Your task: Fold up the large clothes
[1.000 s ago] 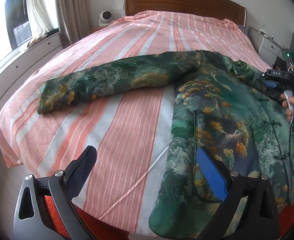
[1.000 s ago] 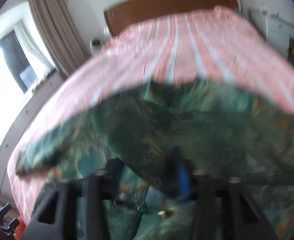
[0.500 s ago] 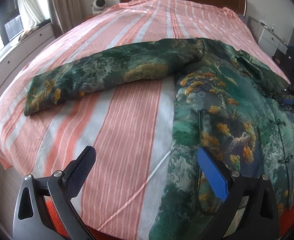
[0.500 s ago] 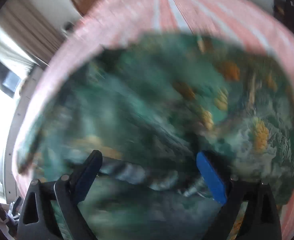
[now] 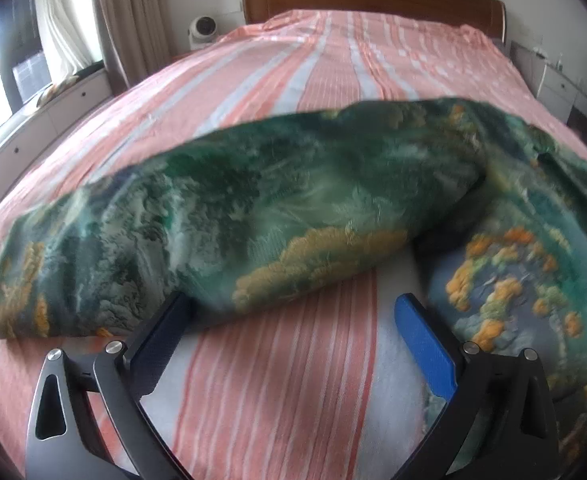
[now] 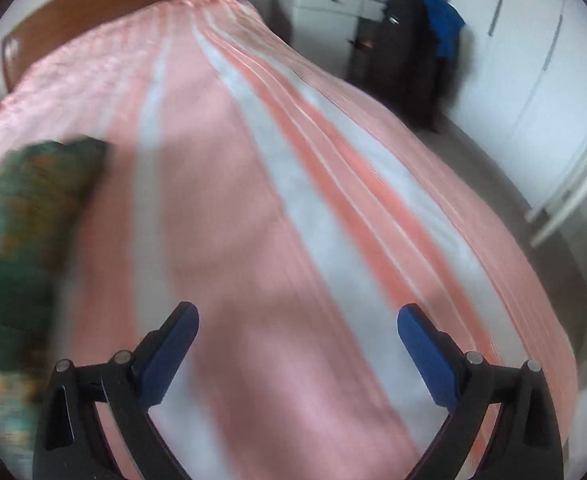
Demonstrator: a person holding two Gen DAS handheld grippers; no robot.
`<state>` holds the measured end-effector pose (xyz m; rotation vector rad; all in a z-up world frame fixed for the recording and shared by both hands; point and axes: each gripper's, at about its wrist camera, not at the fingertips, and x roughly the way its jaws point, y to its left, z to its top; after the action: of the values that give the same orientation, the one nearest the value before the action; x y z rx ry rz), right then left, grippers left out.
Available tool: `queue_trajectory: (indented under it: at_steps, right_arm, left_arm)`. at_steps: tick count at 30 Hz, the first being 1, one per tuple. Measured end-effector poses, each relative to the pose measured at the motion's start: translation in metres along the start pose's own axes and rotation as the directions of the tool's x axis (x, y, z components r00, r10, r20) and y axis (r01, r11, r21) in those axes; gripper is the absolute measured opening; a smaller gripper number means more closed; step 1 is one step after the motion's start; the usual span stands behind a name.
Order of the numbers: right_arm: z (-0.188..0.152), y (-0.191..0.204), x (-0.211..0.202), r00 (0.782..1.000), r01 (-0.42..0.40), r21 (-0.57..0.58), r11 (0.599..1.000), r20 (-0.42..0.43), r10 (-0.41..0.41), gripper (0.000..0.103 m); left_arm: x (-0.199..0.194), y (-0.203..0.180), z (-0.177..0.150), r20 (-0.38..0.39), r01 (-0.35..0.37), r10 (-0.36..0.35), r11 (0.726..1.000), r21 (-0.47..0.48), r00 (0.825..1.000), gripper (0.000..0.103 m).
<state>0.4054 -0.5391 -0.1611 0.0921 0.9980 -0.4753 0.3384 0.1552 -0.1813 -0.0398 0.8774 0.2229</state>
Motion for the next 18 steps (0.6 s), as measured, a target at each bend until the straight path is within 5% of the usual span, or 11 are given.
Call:
queue_trajectory:
  at_steps: [7, 18]
  right_arm:
    - [-0.01, 0.012, 0.027, 0.996, 0.078, -0.044, 0.996, 0.044, -0.076, 0.103]
    - [-0.008, 0.009, 0.024, 0.998, 0.047, -0.019, 0.999, 0.044, -0.046, 0.103]
  left_arm:
    - [0.01, -0.002, -0.004, 0.007, -0.02, 0.02, 1.0, -0.001, 1.0, 0.103]
    - [0.011, 0.006, -0.013, 0.019, 0.015, -0.015, 0.999, -0.028, 1.0, 0.103]
